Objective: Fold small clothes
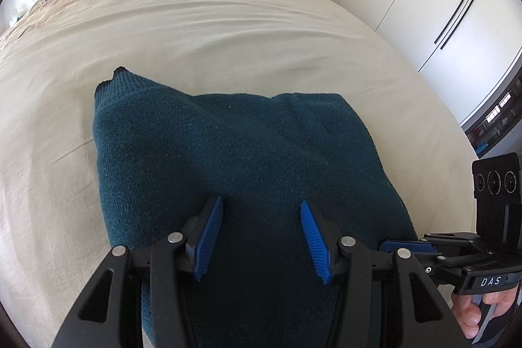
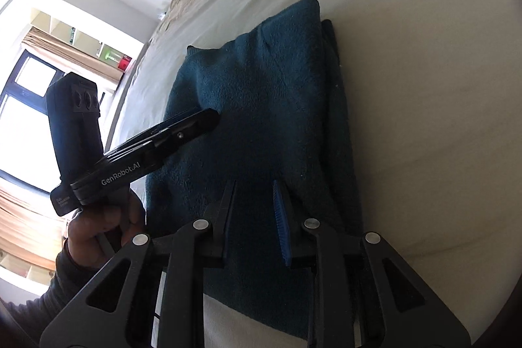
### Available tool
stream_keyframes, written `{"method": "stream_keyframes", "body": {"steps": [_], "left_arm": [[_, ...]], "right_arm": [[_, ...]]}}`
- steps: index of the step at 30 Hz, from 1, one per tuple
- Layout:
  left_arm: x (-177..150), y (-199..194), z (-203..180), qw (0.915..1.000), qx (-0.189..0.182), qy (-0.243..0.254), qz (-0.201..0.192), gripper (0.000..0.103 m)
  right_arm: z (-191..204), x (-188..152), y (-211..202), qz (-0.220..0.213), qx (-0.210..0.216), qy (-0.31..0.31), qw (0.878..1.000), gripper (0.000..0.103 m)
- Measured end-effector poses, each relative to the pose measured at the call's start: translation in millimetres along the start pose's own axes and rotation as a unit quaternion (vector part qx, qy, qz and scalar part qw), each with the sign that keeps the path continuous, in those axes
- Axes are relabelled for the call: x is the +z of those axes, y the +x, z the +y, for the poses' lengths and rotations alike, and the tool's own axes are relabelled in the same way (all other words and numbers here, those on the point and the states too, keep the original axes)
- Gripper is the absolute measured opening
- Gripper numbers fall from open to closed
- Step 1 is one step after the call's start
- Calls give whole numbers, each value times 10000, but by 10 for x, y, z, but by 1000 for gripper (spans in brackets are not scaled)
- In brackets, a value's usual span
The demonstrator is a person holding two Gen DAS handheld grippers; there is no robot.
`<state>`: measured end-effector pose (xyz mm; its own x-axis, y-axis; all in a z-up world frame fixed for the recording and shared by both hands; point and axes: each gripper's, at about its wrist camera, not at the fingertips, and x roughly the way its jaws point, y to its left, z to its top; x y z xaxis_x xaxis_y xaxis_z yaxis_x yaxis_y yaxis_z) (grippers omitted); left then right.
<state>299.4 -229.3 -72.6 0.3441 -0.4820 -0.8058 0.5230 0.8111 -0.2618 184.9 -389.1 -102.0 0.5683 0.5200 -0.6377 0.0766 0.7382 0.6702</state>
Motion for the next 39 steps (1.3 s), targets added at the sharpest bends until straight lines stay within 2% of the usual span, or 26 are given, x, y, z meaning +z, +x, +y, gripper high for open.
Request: {"method": "stream_keyframes", "body": {"steps": [7, 10, 12, 13, 14, 16, 18, 20, 23, 29, 31, 33, 35, 39], "left_arm": [[-22, -13, -8, 10000, -11, 11, -61, 52], [-34, -26, -18, 10000, -7, 19, -87, 53], [-36, -31, -19, 9999, -16, 7, -101, 53], [-37, -57, -11, 9999, -60, -25, -123, 53], [-40, -102, 9, 9997, -139, -92, -154, 54], [-55, -257, 80, 9986, -333, -364, -209, 56], [-107, -472, 190, 9959, -496, -636, -406, 69], [-199, -674, 345, 9918, -443, -970, -701, 80], [-335, -741, 598, 9848, -587, -1496, -664, 80], [-497, -357, 772, 9780, -791, -1927, 98, 79], [-505, -282, 734, 9788, -770, -1892, 125, 79], [-451, -252, 704, 9795, -731, -1868, 189, 75], [-388, -211, 683, 9795, -734, -1851, 307, 66], [-308, -186, 635, 9823, -558, -1739, 406, 54]], "right_arm": [[-8, -148, -200, -209, -4, -25, 9998, 21], [-11, -203, -480, -517, -7, 13, 9987, 24], [-21, -152, -612, -729, -111, 69, 9973, 39], [-38, -125, -668, -841, -223, 115, 9961, 63], [-49, -102, -714, -957, -334, 146, 9947, 73], [-72, -37, -769, -972, -368, 143, 9945, 73], [-88, 16, -774, -932, -382, 146, 9948, 73], [-124, 82, -729, -765, -402, 156, 9961, 73], [-269, 237, -662, -497, -487, 268, 9972, 73], [-413, 376, -371, -120, -247, 477, 9985, 71], [-402, 404, -268, -3, -247, 424, 9988, 71], [-371, 436, -184, 124, -312, 344, 9988, 63], [-340, 468, -72, 316, -516, 243, 9979, 44], [-176, 459, -22, 367, -1032, -46, 9940, 32]]}}
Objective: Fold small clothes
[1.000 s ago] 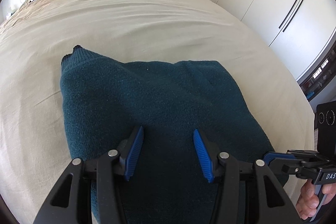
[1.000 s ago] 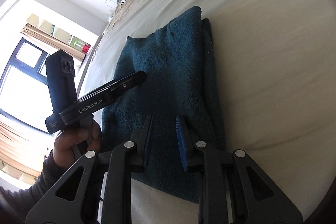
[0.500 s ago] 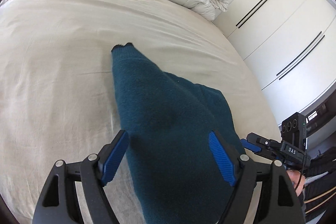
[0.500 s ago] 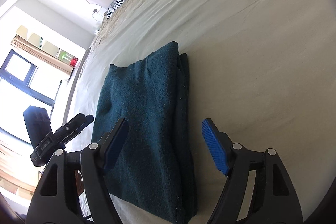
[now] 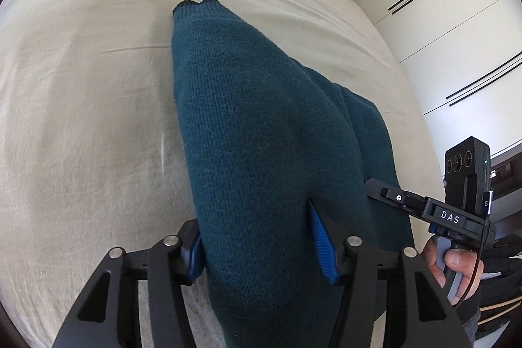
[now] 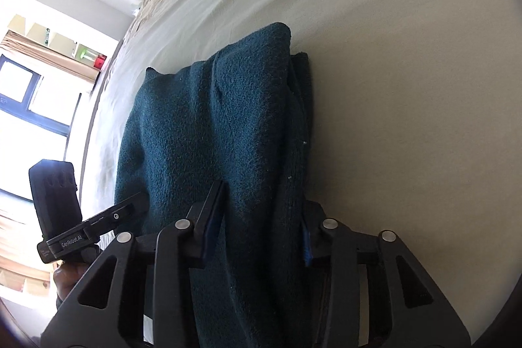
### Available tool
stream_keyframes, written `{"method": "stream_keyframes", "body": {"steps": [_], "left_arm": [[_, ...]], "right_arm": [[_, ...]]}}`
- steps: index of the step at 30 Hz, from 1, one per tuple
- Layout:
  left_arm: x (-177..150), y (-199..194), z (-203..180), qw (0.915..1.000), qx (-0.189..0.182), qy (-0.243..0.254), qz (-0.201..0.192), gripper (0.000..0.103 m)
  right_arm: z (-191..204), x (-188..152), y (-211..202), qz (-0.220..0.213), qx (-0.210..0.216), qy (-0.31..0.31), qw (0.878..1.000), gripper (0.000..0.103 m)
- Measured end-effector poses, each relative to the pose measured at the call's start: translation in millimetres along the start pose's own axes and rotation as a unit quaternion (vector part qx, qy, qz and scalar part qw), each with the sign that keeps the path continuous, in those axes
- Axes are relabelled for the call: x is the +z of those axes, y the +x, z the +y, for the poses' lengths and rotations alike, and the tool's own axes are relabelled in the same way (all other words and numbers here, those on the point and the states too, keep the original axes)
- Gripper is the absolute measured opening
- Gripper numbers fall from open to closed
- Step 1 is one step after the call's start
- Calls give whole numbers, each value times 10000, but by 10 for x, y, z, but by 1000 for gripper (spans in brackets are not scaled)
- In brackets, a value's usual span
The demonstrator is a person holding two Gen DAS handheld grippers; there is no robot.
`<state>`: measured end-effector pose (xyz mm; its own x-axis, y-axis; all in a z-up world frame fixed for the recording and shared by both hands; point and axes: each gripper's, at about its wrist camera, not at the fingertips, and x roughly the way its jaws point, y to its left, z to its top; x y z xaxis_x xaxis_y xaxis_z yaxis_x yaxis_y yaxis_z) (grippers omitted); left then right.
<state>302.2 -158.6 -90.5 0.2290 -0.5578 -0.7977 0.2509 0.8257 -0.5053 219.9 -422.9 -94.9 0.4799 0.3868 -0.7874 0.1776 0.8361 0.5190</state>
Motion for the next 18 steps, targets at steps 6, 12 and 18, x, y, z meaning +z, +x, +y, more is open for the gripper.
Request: {"method": "stream_keyframes", "body": {"steps": [6, 12, 18], "left_arm": [[-105, -238, -140, 9985, 319, 390, -194, 43], [-502, -916, -230, 9928, 609, 763, -699, 42], [-1158, -1675, -32, 9877, 792, 941, -968, 43]], "right_arm": [[797, -294, -175, -463, -1737, -1379, 9740, 21], [1474, -856, -581, -978, -1892, -2014, 9561, 20], [1862, -1577, -899, -1099, -1216, -2037, 9652, 20]]}}
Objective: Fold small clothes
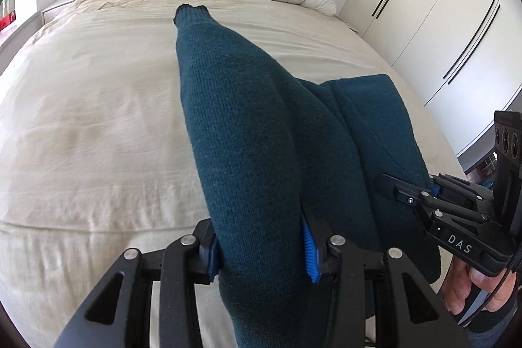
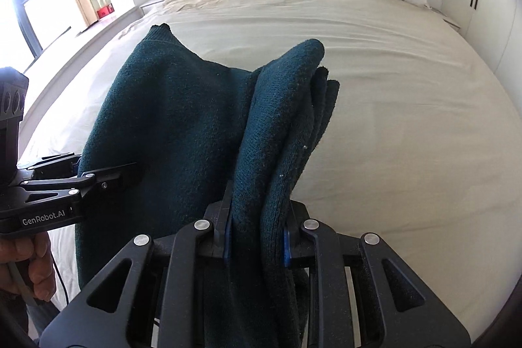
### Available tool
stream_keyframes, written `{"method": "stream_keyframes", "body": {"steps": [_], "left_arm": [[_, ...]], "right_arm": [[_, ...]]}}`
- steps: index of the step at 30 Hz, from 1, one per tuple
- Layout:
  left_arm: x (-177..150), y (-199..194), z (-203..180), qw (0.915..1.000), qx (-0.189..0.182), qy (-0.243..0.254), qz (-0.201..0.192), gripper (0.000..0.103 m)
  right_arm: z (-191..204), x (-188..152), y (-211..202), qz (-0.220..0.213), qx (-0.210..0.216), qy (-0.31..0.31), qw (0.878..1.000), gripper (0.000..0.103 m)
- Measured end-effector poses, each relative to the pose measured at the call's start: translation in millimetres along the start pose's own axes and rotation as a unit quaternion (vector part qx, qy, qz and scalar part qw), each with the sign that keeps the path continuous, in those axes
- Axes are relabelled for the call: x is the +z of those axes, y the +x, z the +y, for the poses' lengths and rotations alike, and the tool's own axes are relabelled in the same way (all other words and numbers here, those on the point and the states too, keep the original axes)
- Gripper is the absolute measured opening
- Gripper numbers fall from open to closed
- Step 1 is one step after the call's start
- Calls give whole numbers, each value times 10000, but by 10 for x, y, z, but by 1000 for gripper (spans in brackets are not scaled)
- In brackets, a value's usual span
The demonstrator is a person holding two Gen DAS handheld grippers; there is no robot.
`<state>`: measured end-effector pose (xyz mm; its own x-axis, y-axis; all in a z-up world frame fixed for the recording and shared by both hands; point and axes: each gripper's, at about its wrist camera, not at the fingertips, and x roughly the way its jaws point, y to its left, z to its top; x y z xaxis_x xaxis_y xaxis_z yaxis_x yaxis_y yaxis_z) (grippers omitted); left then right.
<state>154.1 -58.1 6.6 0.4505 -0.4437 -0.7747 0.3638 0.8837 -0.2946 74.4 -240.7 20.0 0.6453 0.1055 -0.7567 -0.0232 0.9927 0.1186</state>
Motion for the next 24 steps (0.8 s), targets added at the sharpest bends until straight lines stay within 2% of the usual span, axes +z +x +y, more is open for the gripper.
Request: {"method": "stream_keyframes", "body": {"steps": [5, 11, 18, 24], "left_arm": [[-568, -533, 240, 9995, 280, -103, -62, 43], [-1083, -857, 516, 9979, 559, -328, 16, 43], [-1306, -932, 704, 9965, 700, -457, 19, 43], [-1324, -934, 672, 9967, 660, -471, -17, 44]], "right_arm": [[685, -412, -271, -25, 353, -215, 9991, 20], [1280, -825, -350, 105, 719, -292, 9969, 20], [1491, -1113, -373, 223, 884, -195, 9956, 20], [1569, -1141, -361, 186, 825, -117, 9963, 20]]}}
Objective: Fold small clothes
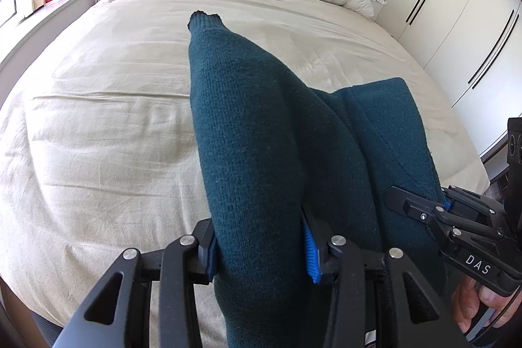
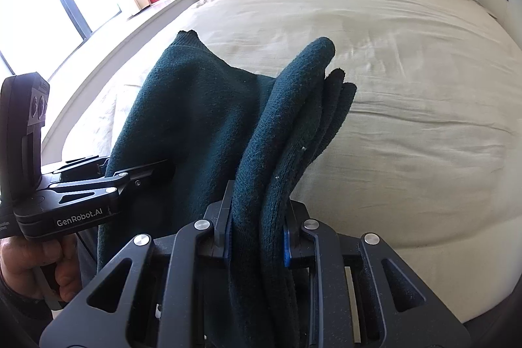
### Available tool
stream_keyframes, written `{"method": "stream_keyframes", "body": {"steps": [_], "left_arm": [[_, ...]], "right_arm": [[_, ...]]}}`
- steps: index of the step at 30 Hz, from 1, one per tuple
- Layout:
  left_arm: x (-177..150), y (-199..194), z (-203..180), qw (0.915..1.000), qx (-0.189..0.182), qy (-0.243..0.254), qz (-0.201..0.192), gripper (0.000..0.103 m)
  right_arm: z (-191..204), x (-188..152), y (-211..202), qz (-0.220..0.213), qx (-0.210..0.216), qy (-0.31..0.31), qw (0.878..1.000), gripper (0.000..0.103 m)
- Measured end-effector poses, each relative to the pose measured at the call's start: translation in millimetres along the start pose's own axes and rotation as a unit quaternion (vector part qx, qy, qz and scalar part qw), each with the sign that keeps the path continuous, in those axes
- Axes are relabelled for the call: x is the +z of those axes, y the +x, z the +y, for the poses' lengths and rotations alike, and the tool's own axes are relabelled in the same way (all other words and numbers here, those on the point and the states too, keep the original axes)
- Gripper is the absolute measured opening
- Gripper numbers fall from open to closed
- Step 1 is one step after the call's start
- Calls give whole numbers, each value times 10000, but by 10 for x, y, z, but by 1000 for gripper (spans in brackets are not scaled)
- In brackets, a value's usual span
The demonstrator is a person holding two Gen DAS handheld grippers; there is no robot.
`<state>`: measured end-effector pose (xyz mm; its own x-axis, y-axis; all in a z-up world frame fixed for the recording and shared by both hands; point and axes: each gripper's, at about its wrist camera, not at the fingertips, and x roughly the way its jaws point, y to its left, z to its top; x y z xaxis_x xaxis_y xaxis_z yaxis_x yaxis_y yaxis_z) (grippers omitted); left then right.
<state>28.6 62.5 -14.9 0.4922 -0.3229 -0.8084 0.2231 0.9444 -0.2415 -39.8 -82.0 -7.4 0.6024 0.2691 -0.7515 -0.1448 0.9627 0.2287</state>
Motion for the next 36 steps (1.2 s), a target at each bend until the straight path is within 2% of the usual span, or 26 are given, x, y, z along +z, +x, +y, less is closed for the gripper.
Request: {"method": "stream_keyframes", "body": {"steps": [5, 11, 22, 30, 33, 36], "left_arm": [[46, 73, -2, 10000, -30, 12, 16, 44], [272, 241, -29, 9999, -12, 101, 5, 44], [788, 572, 29, 9997, -97, 184, -96, 44], [979, 1112, 269, 9995, -117, -8, 303, 48], [930, 1183, 388, 9990, -333, -155, 263, 53], [859, 1203, 487, 9980, -564, -243, 175, 58]], "right_arm": [[-68, 35, 26, -8, -23, 12, 10000, 20], [-102, 134, 73, -64, -8, 123, 9999, 20], [-524, 612, 429, -85, 323, 615, 9975, 20], [-913, 900, 947, 160, 552, 982, 9935, 20], [-1156, 858, 1123, 230, 919, 1355, 9862, 21], [-1422, 750, 1257, 275, 1452, 1857, 9714, 23]]}}
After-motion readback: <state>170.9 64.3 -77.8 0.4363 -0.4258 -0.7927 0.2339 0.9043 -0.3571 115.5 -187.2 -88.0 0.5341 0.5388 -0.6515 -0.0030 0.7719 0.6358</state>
